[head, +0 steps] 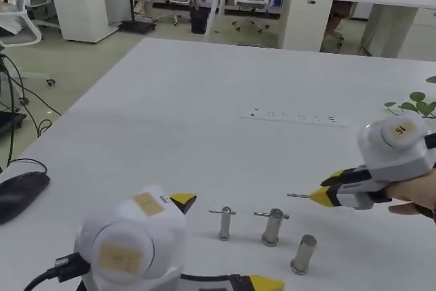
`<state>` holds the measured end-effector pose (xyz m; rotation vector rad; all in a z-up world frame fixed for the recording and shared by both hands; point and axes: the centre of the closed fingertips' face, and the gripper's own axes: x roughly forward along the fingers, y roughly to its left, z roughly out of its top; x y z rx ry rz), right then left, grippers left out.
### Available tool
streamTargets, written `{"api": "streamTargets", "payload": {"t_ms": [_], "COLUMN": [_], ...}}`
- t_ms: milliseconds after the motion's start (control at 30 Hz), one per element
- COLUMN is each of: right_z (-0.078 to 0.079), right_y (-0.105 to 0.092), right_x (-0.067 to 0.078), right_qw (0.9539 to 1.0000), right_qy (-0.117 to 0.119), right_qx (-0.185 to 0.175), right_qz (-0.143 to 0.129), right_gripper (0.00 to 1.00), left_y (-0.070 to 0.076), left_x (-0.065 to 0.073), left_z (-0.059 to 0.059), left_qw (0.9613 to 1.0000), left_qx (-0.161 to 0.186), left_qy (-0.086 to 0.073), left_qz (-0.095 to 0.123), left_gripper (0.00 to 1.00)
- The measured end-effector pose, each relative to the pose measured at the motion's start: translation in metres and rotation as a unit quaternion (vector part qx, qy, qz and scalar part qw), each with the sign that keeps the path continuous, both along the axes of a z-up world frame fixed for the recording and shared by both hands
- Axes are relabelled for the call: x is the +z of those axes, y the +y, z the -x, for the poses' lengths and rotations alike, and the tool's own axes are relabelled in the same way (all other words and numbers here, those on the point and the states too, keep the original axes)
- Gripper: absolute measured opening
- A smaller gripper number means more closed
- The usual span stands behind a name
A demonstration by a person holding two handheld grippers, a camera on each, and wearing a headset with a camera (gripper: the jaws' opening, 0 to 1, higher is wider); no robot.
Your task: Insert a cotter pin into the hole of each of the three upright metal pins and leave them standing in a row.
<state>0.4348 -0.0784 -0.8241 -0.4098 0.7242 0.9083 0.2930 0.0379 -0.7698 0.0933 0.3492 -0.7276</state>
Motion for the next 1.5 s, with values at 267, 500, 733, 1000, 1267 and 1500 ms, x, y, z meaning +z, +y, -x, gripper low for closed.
{"api": "streamTargets", "payload": {"t_ms": [267, 500, 733, 1000, 1267, 1500], "right_z": [-0.009, -0.017, -0.018, -0.018, -0.017, -0.014], "right_y": [-0.004, -0.010, -0.007, -0.005, -0.004, -0.004], "right_x": [-0.025, -0.033, -0.036, -0.038, -0.039, -0.040], "right_qw": [0.9985, 0.9967, 0.9935, 0.9902, 0.9848, 0.9768], "right_qy": [0.012, 0.010, 0.016, 0.028, 0.051, 0.036], "right_qx": [0.031, 0.051, 0.086, 0.105, 0.123, 0.149], "right_qz": [0.043, 0.062, 0.073, 0.087, 0.112, 0.150], "right_gripper": [0.22, 0.19, 0.16, 0.10, 0.08, 0.07], "left_y": [0.000, 0.004, 0.005, 0.001, -0.001, 0.000], "left_x": [-0.001, -0.001, -0.001, -0.001, 0.000, 0.000], "left_z": [0.000, -0.002, -0.003, -0.001, 0.000, -0.001], "left_qw": [1.0000, 1.0000, 1.0000, 1.0000, 0.9999, 0.9999], "left_qx": [-0.005, 0.002, 0.004, -0.007, -0.011, -0.009], "left_qy": [-0.001, -0.001, 0.001, -0.001, -0.004, -0.005], "left_qz": [-0.004, -0.003, -0.002, -0.003, -0.004, -0.005], "left_gripper": [0.95, 0.94, 0.93, 0.92, 0.92, 0.91]}}
